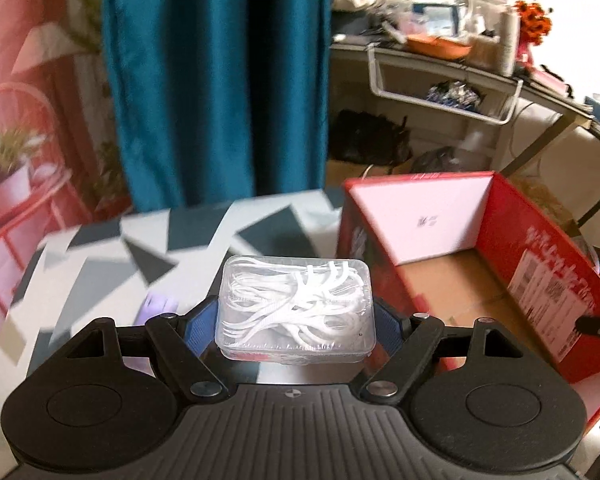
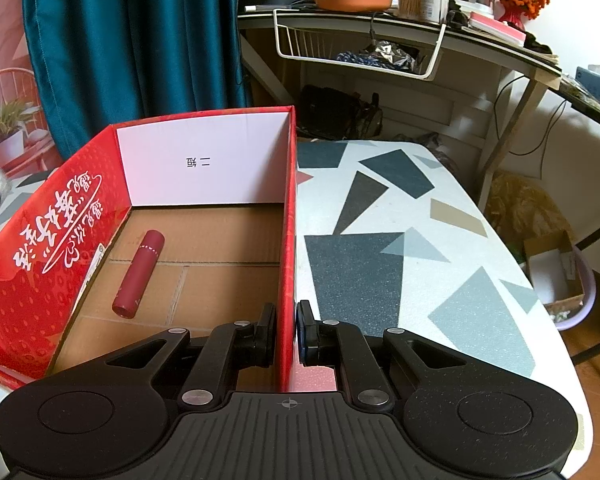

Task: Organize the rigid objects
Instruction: 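Carry the floss box into the red box and open the left tool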

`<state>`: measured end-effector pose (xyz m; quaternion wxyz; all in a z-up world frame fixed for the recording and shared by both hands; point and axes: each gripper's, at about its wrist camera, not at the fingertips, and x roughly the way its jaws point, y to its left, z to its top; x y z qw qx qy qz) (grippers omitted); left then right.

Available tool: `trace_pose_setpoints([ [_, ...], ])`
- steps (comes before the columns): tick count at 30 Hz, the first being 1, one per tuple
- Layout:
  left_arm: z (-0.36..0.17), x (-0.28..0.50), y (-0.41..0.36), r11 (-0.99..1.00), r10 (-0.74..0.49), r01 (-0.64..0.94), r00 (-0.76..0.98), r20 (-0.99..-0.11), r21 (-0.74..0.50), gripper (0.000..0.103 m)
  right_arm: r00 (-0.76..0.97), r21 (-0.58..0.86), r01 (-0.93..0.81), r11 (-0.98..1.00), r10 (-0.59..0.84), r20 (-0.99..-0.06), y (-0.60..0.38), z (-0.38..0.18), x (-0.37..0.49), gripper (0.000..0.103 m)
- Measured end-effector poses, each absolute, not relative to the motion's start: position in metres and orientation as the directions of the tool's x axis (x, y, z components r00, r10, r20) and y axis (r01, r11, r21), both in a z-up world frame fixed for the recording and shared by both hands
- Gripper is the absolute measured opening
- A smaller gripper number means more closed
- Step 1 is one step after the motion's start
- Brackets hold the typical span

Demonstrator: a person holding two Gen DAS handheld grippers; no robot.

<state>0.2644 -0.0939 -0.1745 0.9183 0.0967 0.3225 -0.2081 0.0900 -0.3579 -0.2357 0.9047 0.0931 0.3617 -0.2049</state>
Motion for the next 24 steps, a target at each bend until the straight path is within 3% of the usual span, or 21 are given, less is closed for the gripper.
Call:
trace_pose_setpoints([
  [7,-0.162,0.274,-0.145,0.842,-0.399,0.534,0.713,-0.576,0.078,0.081,0.654,0.02,0.438,0.899,-0.303,-0.693,-0.358,-0.236,0.09,0.01],
  [24,-0.199,0.278,-0.201,0.732,-0.434,0.655,0.661,-0.612,0.188,0.082,0.667,0.054,0.441,0.896,-0.287,-0.688,-0.363,-0.236,0.087,0.01],
])
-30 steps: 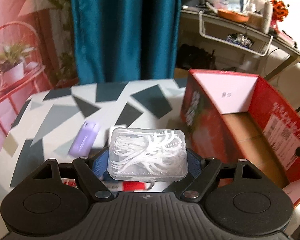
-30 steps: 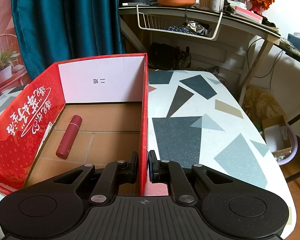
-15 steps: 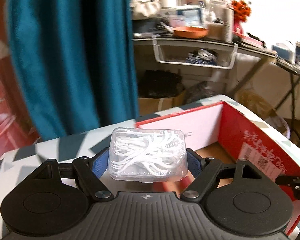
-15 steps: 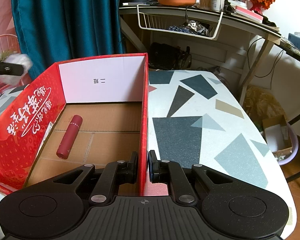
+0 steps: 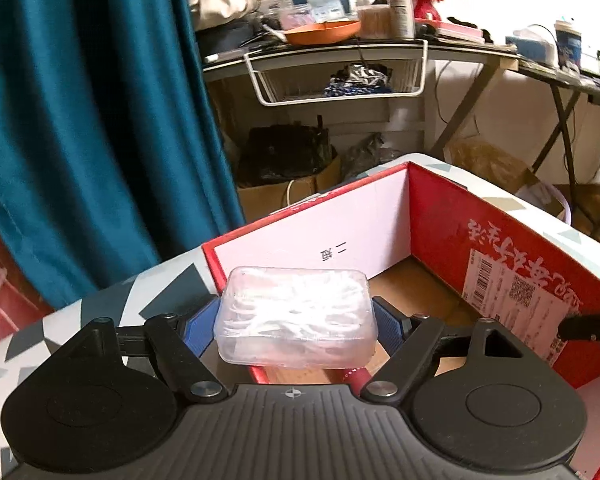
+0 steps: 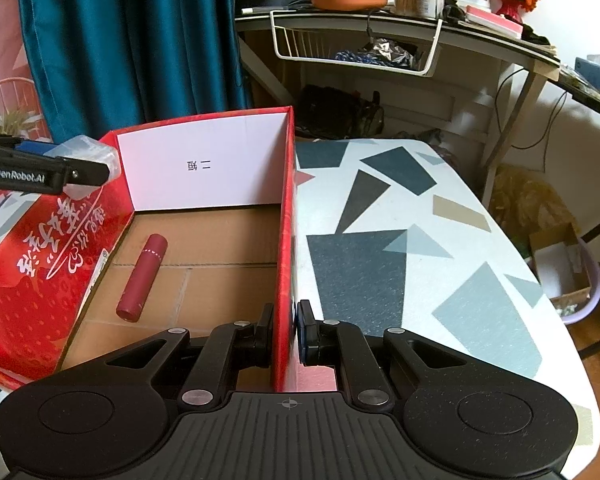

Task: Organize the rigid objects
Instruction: 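Carry the floss box into the red box and open the left tool, then move the left tool back to the red-capped marker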

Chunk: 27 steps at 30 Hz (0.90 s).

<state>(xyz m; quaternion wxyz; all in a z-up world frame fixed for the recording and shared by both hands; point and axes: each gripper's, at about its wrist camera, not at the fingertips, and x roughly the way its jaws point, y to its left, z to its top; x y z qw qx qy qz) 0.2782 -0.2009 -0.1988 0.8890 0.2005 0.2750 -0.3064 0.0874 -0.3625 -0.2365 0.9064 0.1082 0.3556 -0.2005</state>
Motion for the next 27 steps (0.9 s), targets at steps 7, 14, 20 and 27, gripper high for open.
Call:
trace_pose_setpoints([
  [7,-0.194,0.283,-0.195,0.722,-0.466,0.678,0.625,-0.626,0.138,0.085,0.666,0.059,0.439,0.897,-0.28,-0.692,-0.363,-0.238,0.087,0.011],
  [14,-0.182,0.288,-0.179,0.757,-0.492,0.65,0.633,-0.598,0.064,0.091,0.662,0.06,0.44,0.896,-0.278,-0.696,-0.362,-0.239,0.087,0.011],
  [20,-0.169,0.291,-0.154,0.798,-0.473,0.601,0.677,-0.564,0.051,0.091,0.661,0.06,0.44,0.896,-0.278,-0.698,-0.362,-0.239,0.087,0.011],
  [27,-0.167,0.298,-0.108,0.853,-0.421,0.521,0.71,-0.564,0.019,0.091,0.661,0.06,0.44,0.896,-0.277,-0.697,-0.362,-0.24,0.087,0.011],
])
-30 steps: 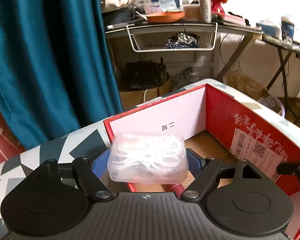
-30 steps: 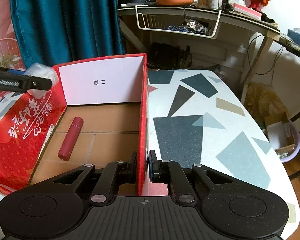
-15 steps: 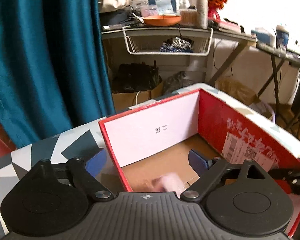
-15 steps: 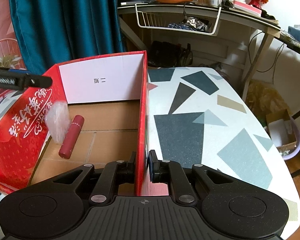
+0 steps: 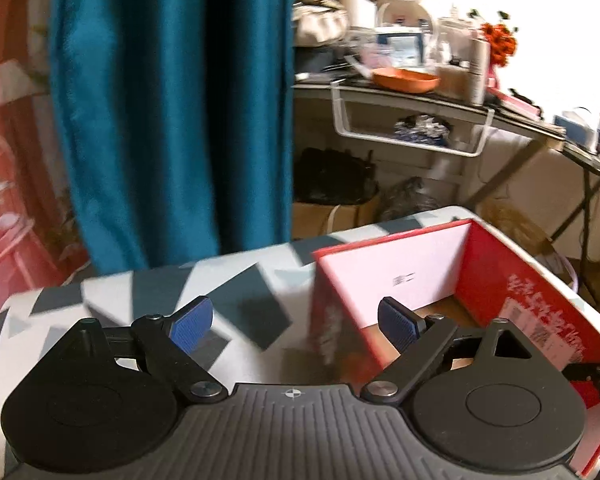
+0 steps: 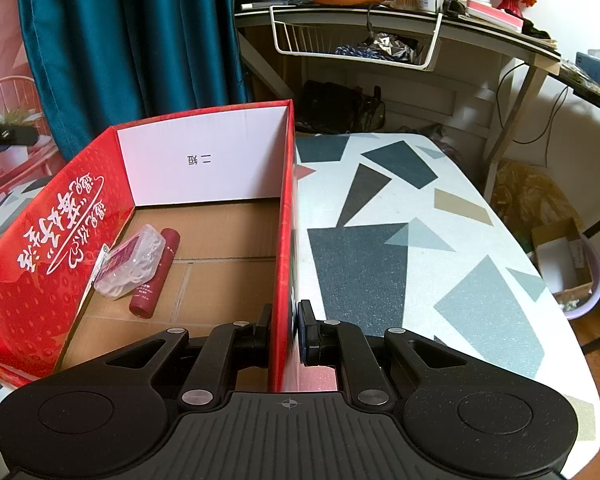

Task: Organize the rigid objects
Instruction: 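Move the left tool back to the red-capped marker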

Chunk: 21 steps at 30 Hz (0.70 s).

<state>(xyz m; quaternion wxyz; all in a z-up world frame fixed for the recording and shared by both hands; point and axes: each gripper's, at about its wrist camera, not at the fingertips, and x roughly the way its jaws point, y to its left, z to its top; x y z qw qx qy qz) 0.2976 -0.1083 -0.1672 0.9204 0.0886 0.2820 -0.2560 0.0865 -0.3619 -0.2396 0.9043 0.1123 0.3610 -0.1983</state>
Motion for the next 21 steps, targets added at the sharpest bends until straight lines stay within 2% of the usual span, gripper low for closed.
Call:
trace_pose_setpoints([
  [12,-0.205,0.293,-0.025,0.946,-0.269,0.324,0.73,-0.628,-0.027,0.09,0.66,0.059,0.439,0.896,-0.278,-0.698,-0.362,-0.24,0.086,0.011],
  [15,-0.218,0.286,-0.008,0.958,-0.256,0.278,0.715,-0.651,-0.072,0.09,0.66,0.058,0.436,0.898,-0.276,-0.698,-0.362,-0.239,0.086,0.011],
  [21,-0.24,0.273,0.002,0.962,-0.237,0.263,0.687,-0.687,-0.068,0.092,0.659,0.055,0.436,0.898,-0.277,-0.699,-0.362,-0.24,0.085,0.011],
])
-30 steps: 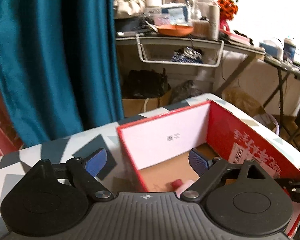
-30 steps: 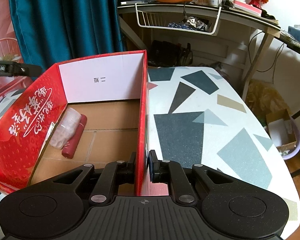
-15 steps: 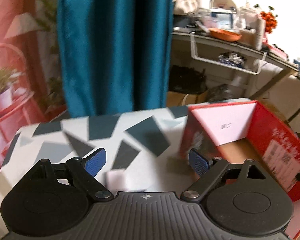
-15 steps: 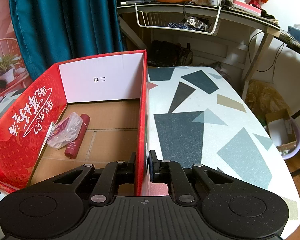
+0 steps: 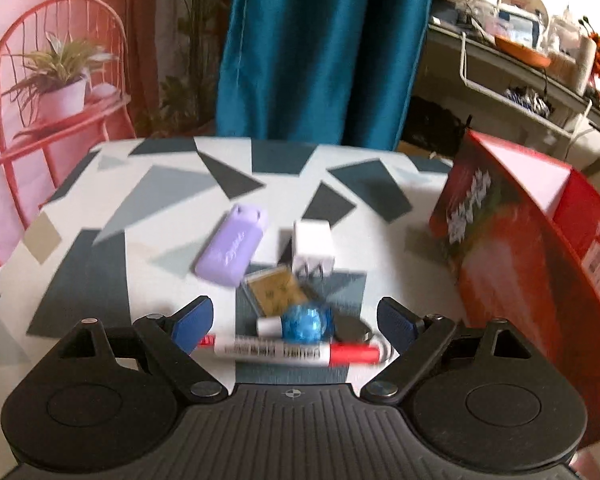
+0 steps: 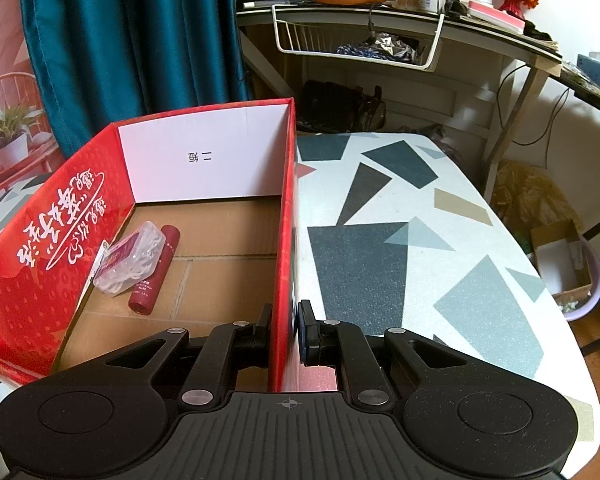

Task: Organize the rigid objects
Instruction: 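Move the left tool back to the red-capped marker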

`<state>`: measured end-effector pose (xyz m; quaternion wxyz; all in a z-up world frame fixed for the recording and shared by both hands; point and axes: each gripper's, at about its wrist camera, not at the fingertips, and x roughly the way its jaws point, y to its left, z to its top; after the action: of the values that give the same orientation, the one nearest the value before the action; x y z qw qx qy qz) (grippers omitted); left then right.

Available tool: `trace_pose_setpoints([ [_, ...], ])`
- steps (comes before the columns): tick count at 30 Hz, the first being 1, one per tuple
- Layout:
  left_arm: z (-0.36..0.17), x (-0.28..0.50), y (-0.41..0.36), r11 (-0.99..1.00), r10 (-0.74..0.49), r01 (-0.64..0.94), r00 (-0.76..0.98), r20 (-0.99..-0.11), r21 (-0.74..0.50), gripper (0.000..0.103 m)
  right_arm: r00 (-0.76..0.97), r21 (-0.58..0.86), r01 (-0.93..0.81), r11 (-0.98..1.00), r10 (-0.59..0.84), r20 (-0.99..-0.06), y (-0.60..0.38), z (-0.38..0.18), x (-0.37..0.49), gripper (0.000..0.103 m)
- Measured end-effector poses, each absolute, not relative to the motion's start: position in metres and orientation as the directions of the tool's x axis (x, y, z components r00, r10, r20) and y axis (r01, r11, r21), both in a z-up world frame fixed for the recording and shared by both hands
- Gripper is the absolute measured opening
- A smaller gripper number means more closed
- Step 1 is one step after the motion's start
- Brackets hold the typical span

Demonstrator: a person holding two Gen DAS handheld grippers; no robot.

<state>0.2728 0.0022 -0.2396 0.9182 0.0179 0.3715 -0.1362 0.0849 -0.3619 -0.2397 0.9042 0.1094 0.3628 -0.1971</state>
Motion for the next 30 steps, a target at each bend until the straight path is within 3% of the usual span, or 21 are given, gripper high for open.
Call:
trace_pose_setpoints([
  [5,-0.248,0.263,0.0,0.962,-0.21,0.272,0.706,-0.677,-0.015,0.093,0.658,0.052,0.434,0.899,-0.277,-0.7,-0.362,-0.24,0.085,0.011],
  [11,-0.251,0.269,-0.006,0.939,-0.266,0.343,0.695,-0.668,-0.017,0.092,0.658,0.052,0.433,0.9,-0.277,-0.701,-0.361,-0.24,0.085,0.011],
  [13,-0.256,0.273,-0.008,0.935,-0.251,0.355,0.69,-0.679,0.015,0.086,0.658,0.052,0.433,0.9,-0.277,-0.701,-0.361,-0.24,0.085,0.011],
  [15,-0.259,0.278,-0.004,0.947,-0.216,0.321,0.679,-0.702,0.019,0.069,0.658,0.053,0.433,0.9,-0.276,-0.701,-0.361,-0.24,0.085,0.011],
  [18,-0.255,0.277,0.01,0.95,-0.253,0.307,0.674,-0.694,-0.049,0.068,0.659,0.061,0.431,0.9,-0.268,-0.703,-0.362,-0.241,0.085,0.011],
  [26,-0.253,0.272,0.04,0.964,-0.204,0.264,0.704,-0.681,-0.016,0.067,0.652,0.058,0.435,0.898,-0.27,-0.708,-0.361,-0.242,0.087,0.012],
  [30,-0.254,0.276,0.036,0.947,-0.255,0.319,0.68,-0.687,-0.035,0.067,0.651,0.057,0.435,0.899,-0.27,-0.709,-0.362,-0.242,0.087,0.012],
])
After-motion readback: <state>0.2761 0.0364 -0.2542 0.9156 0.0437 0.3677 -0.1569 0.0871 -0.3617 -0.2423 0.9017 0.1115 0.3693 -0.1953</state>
